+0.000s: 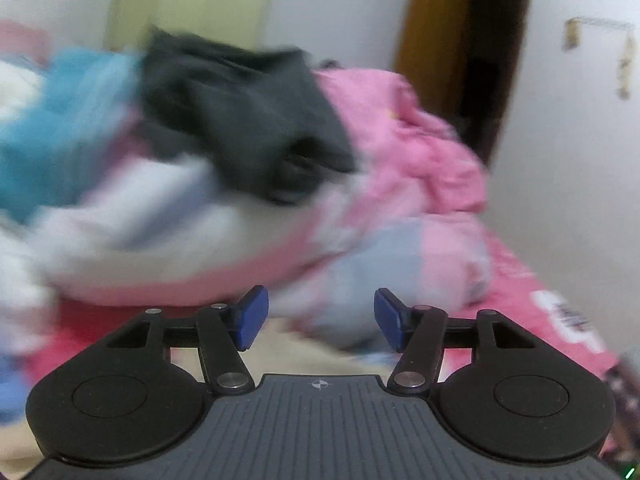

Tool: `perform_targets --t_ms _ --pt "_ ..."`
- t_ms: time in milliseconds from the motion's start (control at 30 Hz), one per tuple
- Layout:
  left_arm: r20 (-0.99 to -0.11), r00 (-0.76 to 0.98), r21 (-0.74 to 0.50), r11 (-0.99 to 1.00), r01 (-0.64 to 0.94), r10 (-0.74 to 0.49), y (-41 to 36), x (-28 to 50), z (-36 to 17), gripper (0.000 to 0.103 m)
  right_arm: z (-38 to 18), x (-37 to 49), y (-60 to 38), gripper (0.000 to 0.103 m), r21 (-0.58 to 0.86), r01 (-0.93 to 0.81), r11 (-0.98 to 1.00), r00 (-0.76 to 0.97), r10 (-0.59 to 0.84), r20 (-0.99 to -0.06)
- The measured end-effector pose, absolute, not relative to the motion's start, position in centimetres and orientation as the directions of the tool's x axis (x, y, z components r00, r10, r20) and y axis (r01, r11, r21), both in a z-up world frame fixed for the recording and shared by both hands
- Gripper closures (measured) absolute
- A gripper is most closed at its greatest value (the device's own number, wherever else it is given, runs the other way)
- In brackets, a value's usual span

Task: Fold clothes

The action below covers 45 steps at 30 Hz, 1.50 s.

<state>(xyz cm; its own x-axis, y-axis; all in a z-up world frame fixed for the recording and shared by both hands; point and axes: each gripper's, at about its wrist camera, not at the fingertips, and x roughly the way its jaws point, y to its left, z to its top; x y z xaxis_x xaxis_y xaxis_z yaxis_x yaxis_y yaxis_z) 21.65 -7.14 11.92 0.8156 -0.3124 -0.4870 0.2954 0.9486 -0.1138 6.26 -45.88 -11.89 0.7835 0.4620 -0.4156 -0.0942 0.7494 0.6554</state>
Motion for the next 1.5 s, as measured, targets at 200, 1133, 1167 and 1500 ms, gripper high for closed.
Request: perform_targets --t_ms 200,1133,1167,1500 --pt "-0.527 0.836 0.045 0.977 0.206 -0.152 -1.5 14.9 8.8 0.044 -12.1 6.2 -46.3 0.09 0.686 -0.088 0.722 0.785 0.475 -0.399" --pt "-0.614 0.669 -0.424 0.89 0.168 -0.419 9.5 14.0 -6.4 0.046 -2.7 5.1 -12.7 0.056 -0.301 -0.636 0.71 0.714 0.395 -0.578" --pt "-0.607 0.667 -0.445 0.88 0.165 -0.432 9.8 14.1 -6.7 0.047 -3.3 4.9 -11.1 0.056 -0.339 -0.658 0.673 0.706 0.394 -0.588" --pt "-0.545 0.687 -0.562 0.818 0.127 -0.481 10.9 16.1 -7.6 0.103 -8.2 6.9 -4.4 0.062 -0.524 -0.664 0.533 0.731 0.319 -0.603"
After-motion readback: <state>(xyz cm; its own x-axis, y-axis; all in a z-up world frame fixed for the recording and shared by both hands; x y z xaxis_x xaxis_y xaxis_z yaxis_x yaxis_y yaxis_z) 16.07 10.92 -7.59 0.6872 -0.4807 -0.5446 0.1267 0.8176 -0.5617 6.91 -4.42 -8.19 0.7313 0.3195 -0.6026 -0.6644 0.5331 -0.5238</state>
